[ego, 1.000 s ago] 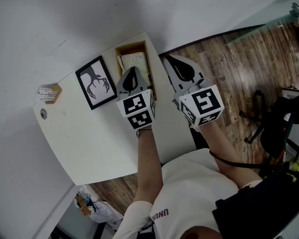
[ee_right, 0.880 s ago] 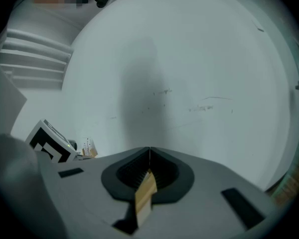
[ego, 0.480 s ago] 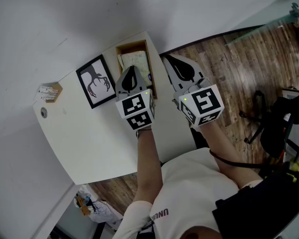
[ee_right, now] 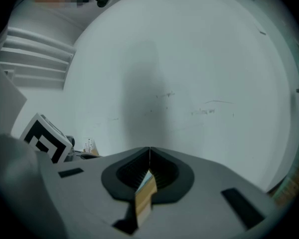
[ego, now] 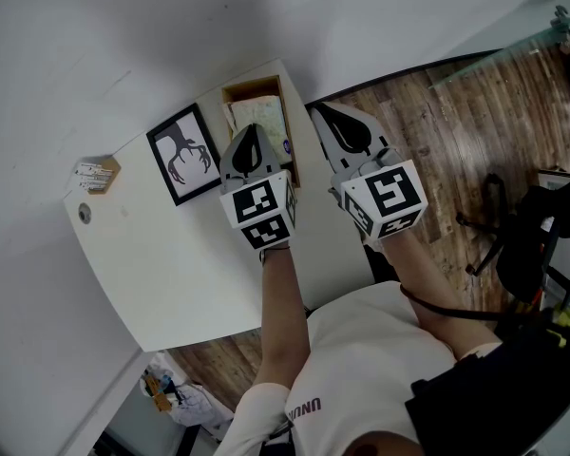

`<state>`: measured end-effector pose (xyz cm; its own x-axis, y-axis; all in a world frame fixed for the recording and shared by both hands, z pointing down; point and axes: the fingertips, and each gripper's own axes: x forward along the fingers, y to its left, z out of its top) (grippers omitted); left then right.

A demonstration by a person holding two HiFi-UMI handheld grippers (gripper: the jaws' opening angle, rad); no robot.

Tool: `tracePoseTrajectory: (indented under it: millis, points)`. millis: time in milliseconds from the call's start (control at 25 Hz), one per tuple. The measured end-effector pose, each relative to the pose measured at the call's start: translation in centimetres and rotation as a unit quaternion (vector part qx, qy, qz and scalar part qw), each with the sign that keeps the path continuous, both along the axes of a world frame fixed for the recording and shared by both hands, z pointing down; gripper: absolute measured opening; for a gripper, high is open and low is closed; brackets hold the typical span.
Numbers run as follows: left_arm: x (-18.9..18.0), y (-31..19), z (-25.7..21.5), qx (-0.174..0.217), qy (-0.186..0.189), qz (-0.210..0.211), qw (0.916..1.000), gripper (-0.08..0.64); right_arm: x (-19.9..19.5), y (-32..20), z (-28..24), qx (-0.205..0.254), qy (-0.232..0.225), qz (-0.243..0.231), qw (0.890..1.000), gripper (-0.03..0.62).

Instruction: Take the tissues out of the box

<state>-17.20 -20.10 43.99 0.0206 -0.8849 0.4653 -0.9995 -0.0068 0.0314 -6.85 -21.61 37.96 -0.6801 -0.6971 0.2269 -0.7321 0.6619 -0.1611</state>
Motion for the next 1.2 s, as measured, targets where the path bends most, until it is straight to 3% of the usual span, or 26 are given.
tracePoseTrajectory:
  millis: [1200]
  points:
    - [-0.3,1.0,-3.2,0.04,-0.008,-0.005,0.9992,0.011,-0.2,1.3,-1.2,0.011,-0.006,-0.007,1.0,0.02]
